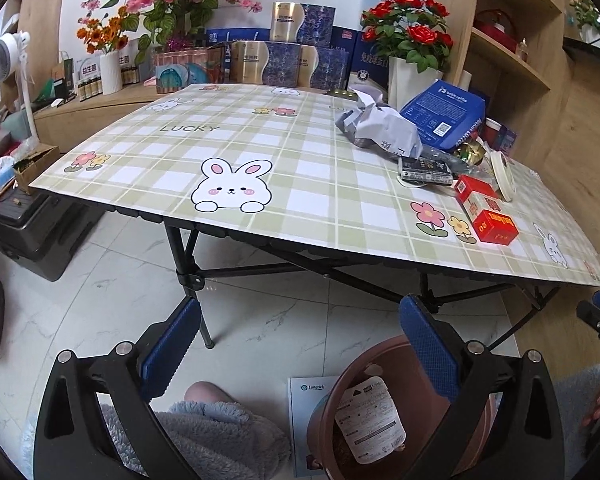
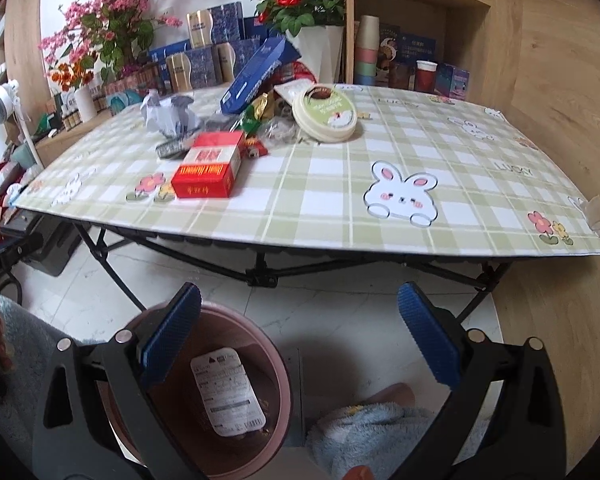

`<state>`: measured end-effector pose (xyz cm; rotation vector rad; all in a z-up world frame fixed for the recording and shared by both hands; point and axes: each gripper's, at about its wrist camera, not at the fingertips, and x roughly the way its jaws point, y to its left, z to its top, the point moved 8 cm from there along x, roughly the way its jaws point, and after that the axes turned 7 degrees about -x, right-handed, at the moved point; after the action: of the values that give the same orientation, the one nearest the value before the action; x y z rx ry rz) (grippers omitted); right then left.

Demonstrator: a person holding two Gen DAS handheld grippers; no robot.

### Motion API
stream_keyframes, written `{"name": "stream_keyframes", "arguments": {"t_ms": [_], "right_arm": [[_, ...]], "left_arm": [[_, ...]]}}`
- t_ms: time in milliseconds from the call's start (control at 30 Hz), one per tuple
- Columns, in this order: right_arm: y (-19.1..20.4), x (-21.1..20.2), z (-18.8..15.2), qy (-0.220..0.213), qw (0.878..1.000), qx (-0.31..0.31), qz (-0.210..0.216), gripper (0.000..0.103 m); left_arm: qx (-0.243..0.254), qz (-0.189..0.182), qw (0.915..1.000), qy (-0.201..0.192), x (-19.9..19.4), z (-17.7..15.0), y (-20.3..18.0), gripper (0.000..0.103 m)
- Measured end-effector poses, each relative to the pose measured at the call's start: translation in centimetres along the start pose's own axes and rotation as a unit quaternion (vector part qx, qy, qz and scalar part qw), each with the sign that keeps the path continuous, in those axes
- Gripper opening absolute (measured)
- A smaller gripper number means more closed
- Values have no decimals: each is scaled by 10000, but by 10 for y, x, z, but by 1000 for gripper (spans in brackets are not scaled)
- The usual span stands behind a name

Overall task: Collect trash
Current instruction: 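Grasp the coconut yogurt lid with the right tool while the left tool reaches the black tissue pack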

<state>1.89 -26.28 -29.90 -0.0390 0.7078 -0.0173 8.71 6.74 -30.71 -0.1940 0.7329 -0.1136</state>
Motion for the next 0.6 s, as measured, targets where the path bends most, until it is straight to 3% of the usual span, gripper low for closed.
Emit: {"name": "stream_keyframes", "arguments": {"t_ms": [300,600], "right_arm": [[-27,13,62,-326,9994,-82,58,97],[-73,83,151,-325,9985,388,229,97]], "left_arm": [[-118,71,9999,74,7,5,4,97],[-33,5,9999,-165,19,60,-10,97]]}}
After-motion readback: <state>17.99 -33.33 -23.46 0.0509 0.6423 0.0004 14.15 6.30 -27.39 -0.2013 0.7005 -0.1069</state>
